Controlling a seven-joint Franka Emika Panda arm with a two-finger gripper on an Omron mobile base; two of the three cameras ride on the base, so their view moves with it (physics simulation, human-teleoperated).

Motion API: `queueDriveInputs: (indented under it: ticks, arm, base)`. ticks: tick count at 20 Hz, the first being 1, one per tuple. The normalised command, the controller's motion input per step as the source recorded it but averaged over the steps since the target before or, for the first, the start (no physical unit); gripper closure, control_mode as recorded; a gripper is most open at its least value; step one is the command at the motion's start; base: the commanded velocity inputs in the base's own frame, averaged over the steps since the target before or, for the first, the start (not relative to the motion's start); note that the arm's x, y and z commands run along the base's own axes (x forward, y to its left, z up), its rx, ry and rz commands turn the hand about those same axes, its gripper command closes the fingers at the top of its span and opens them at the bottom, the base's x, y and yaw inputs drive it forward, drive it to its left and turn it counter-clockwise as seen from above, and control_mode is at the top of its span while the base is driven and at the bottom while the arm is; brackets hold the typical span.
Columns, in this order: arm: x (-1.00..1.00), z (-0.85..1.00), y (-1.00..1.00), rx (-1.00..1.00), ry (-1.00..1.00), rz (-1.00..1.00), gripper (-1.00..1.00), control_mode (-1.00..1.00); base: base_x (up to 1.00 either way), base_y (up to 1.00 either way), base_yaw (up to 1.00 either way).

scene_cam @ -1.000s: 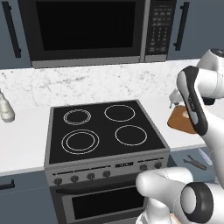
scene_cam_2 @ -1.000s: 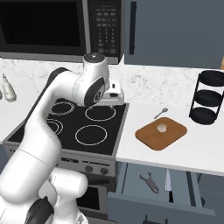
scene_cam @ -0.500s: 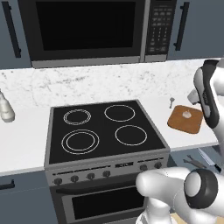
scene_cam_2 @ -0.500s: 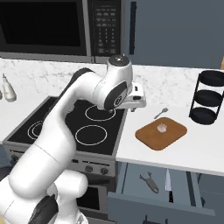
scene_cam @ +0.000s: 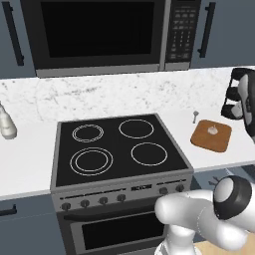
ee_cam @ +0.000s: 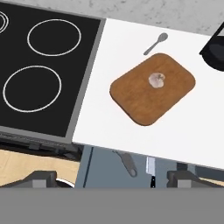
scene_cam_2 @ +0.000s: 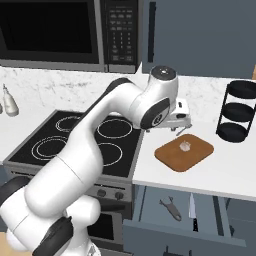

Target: Place the appropriate cutting tool for cutting the garlic skin on the cutting board.

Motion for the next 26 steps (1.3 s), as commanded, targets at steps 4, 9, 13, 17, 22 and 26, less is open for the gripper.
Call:
queueDriveInputs:
  ticks: [4, 9, 13, 17, 22, 26]
  arm:
    - [0.0, -0.02, -0.1, 0.0, 0.0, 0.0, -1.0, -1.0]
    - [0.0, -0.13, 0.0, 0.0, 0.0, 0.0, -1.0, -1.0]
    - [-0.01, -0.42, 0.0, -0.03, 0.02, 0.0, -1.0, -1.0]
    - [-0.15, -0.59, 0.0, -0.07, 0.06, 0.0, -1.0, -1.0]
    - [-0.34, -0.33, 0.0, -0.03, 0.08, 0.0, -1.0, -1.0]
    - [-0.84, -0.39, -0.08, 0.0, 0.06, 0.0, -1.0, -1.0]
  base:
    - [0.0, 0.0, 0.0]
    - [0.0, 0.0, 0.0]
    - [0.0, 0.0, 0.0]
    - [0.0, 0.0, 0.0]
    - [0.0, 0.0, 0.0]
    - [0.0, 0.0, 0.0]
